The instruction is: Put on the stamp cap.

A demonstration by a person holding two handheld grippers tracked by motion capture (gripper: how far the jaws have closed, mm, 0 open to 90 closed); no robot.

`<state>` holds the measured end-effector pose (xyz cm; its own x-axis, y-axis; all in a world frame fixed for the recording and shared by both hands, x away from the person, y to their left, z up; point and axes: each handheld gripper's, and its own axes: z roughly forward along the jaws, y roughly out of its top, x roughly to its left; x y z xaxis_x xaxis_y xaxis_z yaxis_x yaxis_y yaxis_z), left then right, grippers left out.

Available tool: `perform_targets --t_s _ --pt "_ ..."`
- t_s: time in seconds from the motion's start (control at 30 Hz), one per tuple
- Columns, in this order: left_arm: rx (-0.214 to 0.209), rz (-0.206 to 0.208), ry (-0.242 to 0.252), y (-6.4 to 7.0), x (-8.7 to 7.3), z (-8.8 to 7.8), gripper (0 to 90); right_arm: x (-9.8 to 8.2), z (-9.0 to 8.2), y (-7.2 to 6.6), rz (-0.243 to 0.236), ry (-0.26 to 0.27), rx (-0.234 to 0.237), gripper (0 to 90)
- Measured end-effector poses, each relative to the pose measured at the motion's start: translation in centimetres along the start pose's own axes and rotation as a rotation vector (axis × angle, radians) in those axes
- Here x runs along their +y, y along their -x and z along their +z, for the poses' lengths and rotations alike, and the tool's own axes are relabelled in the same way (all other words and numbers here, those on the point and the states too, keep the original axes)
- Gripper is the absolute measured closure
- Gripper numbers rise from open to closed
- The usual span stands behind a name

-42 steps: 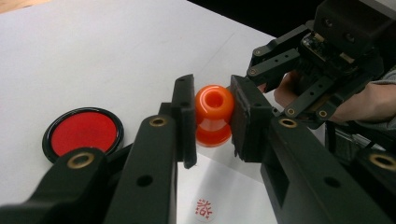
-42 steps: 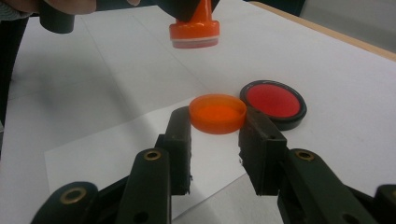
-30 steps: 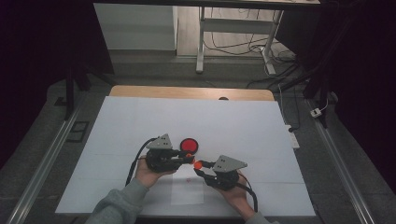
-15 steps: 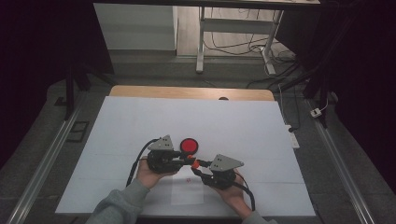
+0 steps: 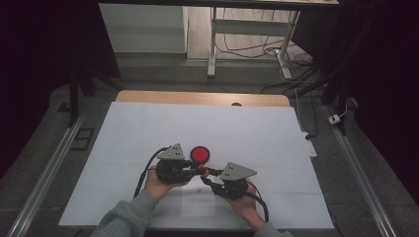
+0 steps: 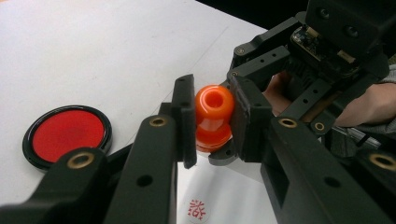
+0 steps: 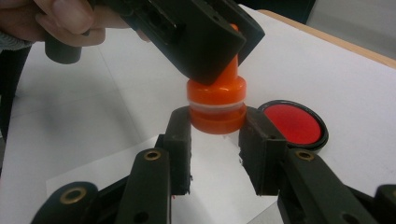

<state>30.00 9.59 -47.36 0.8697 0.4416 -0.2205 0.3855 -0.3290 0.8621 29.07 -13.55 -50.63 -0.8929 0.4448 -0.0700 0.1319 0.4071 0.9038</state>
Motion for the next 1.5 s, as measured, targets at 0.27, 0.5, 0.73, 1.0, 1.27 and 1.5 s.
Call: perform_targets --t_s 0.27,0.5,0.73,1.0,1.27,1.5 --pt "0.001 -0.003 -0.001 0.00 -0.08 0.11 72.5 0.08 -0.05 -0.09 0.000 0.008 -0.001 64.9" --pt "-0.003 -0.007 0.003 -0.08 -0.11 0.09 72.5 0.11 -0.08 -0.06 0.002 0.014 -0.004 64.9" --pt "-0.003 -0.008 0.008 -0.02 -0.12 0.10 72.5 0.10 -0.10 -0.13 0.002 0.018 -0.007 64.9" --pt "-0.006 -0.009 0.009 0.02 -0.14 0.10 72.6 0.06 -0.16 -0.17 -0.006 0.024 -0.007 64.9" --pt "0.000 0.001 0.003 0.13 -0.22 0.23 72.6 0.02 -0.18 -0.27 -0.017 0.020 -0.010 64.9" --pt "0.002 0.000 -0.004 0.11 -0.33 0.34 72.7 -0.02 -0.11 -0.37 -0.024 0.009 -0.016 65.2"
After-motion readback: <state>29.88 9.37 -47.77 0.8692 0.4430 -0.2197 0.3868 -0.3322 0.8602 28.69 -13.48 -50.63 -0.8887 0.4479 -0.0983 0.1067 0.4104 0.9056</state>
